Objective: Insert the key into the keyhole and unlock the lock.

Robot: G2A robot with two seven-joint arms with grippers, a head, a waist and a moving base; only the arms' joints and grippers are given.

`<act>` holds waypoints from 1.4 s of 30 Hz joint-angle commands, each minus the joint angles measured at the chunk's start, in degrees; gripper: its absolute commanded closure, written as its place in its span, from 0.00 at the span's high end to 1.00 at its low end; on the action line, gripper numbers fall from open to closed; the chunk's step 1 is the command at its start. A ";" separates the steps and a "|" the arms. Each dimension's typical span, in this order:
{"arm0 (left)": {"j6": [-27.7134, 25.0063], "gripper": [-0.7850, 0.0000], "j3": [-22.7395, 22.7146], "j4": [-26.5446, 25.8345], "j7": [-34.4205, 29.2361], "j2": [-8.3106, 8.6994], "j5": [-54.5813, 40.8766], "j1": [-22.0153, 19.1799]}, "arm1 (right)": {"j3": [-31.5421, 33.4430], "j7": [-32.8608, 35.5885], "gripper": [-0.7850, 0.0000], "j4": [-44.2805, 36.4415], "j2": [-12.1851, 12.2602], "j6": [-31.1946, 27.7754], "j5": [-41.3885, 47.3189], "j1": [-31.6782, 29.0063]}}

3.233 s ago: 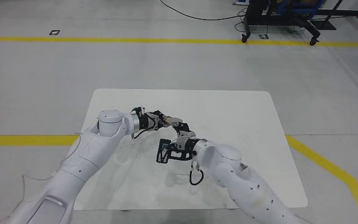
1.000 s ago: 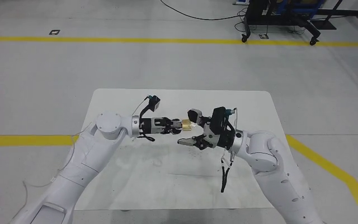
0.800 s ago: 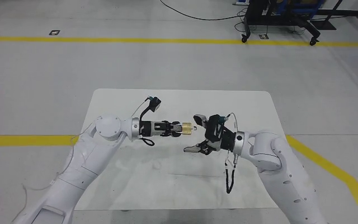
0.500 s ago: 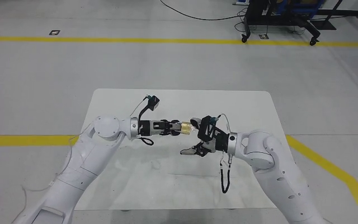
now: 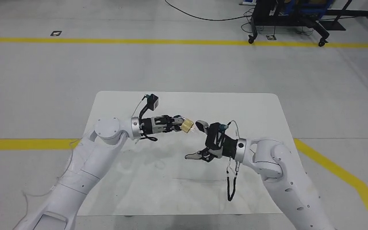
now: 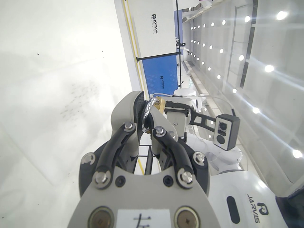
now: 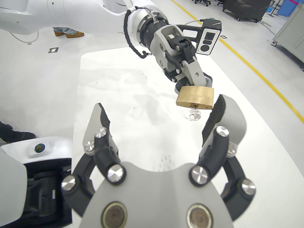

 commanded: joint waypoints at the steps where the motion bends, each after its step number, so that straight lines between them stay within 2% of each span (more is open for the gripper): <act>1: 0.25 0.00 -0.13 0.09 -0.07 -0.09 -0.64 0.00 | 0.12 -2.42 1.00 -0.90 0.08 0.79 -3.75 -0.60; 4: 0.74 0.00 -0.19 0.41 0.12 -0.21 -0.83 -0.06 | -0.46 -6.83 1.00 -3.61 0.05 6.71 -14.95 -1.89; 7: 1.28 0.00 -0.30 0.67 0.74 -0.35 -1.12 -0.09 | -2.24 -12.64 1.00 -4.38 0.03 9.76 -22.71 -3.56; 8: 1.54 0.00 -0.32 0.77 1.08 -0.39 -0.97 -0.11 | -2.47 -13.97 0.95 -4.53 0.07 10.82 -24.95 -3.98; 9: 1.81 0.00 -0.30 0.85 1.21 -0.43 -0.98 -0.12 | -2.71 -14.42 0.75 -4.79 0.15 11.82 -27.95 -4.32; 10: 1.99 0.00 -0.29 0.84 1.23 -0.48 -1.05 -0.15 | -3.20 -14.79 0.61 -5.05 0.20 12.44 -30.25 -4.72; 12: 2.58 0.00 -0.25 1.05 1.21 -0.55 -1.05 -0.19 | -4.12 -15.14 0.49 -5.71 0.29 13.51 -34.55 -5.14; 16: 3.33 0.00 0.06 1.31 1.12 -0.71 -0.38 -0.40 | -5.35 -14.67 0.45 -7.69 0.39 18.46 -43.82 -5.79; 21: 3.49 0.00 0.04 1.48 0.79 -0.87 -0.15 -0.55 | -7.86 -12.63 0.46 -9.59 0.38 24.42 -55.72 -6.99; 31: 3.39 0.00 -0.13 1.23 0.21 -1.02 0.77 -0.32 | -8.77 -9.91 0.38 -10.25 0.57 21.04 -62.90 -6.43; 38: 3.01 0.00 -0.48 1.07 -0.15 -1.07 1.27 -0.04 | -10.34 -9.05 0.40 -9.49 0.25 21.09 -65.26 -5.14; 40: 2.98 0.00 -0.59 1.03 -0.10 -1.08 1.44 0.03 | -10.82 -8.75 0.34 -9.22 0.11 21.08 -65.53 -4.74; 42: 3.05 0.00 -0.67 0.96 -0.04 -1.09 1.67 0.10 | -11.10 -8.60 0.19 -9.04 0.00 21.06 -65.56 -4.46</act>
